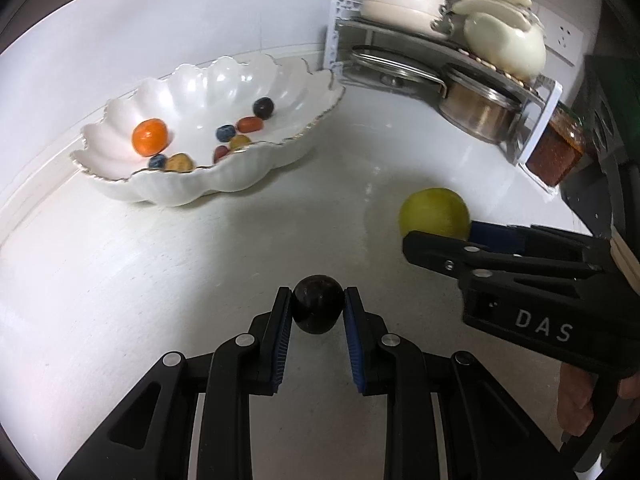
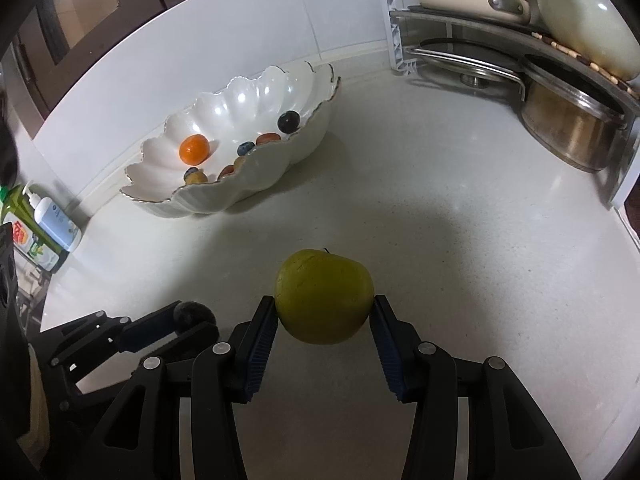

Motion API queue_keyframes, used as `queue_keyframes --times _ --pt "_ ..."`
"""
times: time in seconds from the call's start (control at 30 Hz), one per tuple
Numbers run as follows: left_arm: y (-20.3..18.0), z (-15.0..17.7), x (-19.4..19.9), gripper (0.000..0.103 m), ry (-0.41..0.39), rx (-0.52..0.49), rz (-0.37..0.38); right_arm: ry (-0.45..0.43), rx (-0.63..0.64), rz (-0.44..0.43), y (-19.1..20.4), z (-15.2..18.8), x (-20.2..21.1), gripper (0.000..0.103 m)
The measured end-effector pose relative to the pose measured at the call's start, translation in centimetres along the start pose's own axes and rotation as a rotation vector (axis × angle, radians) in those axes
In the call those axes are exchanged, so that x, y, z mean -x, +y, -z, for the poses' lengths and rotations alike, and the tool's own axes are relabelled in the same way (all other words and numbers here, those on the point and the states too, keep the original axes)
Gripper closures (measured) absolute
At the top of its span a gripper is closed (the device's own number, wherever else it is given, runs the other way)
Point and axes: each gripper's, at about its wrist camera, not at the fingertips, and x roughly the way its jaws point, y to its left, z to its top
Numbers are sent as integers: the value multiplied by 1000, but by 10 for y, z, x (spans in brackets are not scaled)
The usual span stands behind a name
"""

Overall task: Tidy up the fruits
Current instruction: 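Lift and carry the dark plum and green apple with both tools over the bowl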

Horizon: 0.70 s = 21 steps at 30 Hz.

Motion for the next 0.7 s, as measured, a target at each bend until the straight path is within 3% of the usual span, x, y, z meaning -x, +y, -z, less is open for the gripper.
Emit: queue_keyframes --times 0.7 --pt "34 -14 81 77 -175 89 -35 -143 69 6 49 -9 63 54"
